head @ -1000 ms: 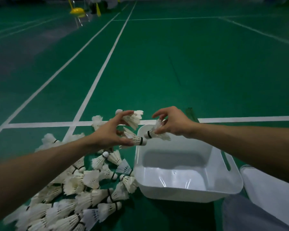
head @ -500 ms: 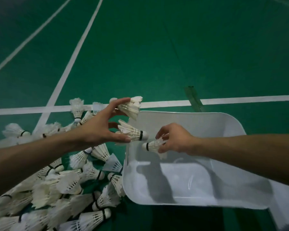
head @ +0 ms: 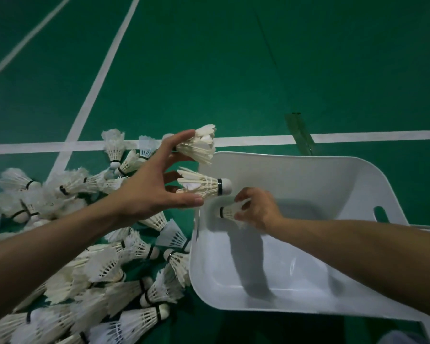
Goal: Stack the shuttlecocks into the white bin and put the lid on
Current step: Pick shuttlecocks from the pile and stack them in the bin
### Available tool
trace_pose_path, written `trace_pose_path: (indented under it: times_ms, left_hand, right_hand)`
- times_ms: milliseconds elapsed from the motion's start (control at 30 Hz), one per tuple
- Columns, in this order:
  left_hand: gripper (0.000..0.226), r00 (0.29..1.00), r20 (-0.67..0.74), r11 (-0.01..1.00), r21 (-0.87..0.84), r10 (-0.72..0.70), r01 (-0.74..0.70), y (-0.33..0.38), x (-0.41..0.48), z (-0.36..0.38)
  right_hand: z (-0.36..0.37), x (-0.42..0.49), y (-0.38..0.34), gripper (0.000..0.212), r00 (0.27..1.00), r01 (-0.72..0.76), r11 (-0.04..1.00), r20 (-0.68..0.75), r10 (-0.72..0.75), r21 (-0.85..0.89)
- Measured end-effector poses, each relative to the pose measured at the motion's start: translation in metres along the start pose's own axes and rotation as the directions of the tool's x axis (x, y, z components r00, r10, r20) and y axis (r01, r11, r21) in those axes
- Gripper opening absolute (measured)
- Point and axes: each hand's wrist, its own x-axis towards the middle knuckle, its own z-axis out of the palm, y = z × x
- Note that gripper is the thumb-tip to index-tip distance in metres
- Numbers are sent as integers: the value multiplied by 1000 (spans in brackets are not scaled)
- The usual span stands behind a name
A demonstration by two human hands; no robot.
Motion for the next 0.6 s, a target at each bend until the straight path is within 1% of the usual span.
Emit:
trace_pose_path:
  times_ms: [67, 100, 167, 233, 367, 467, 533, 600]
  left_hand:
    - [100, 1000, 13, 1000, 15, 16, -16, 0, 1, 2]
    - [100, 1000, 15, 999, 25, 24, -25, 1, 2, 4]
    - [100, 999, 20, 998, 48, 39, -40, 4, 2, 6]
    - [100, 998, 29, 996, 70, 47, -49, 6, 3, 7]
    - [101, 999, 32, 996, 75, 44, -46, 7, 3, 6]
    - [102, 999, 22, 996, 79, 37, -39, 6, 4, 6]
    - [102, 999, 18, 997, 76, 26, -28, 8, 4, 6]
    - [102, 1000, 17, 997, 69, 26, -27, 10, 4, 5]
  right_hand:
    - [5, 3, -4, 34, 1000, 25, 1000, -10, -25, 3]
    - [8, 4, -6, 35, 999, 44, 999, -10, -44, -26]
    - [13, 5, -7, 43, 997, 70, 992, -8, -71, -109]
    - [15, 6, -6, 56, 996, 86, 985, 4, -87, -151]
    - [15, 6, -4, 70, 988, 151, 977, 49, -145, -153]
    - [12, 4, -4, 70, 981, 192, 966, 46, -187, -174]
    - [5, 0, -6, 64, 981, 193, 972, 21, -192, -133]
    - [-4, -8, -8, 57, 980, 200, 980, 5, -200, 20]
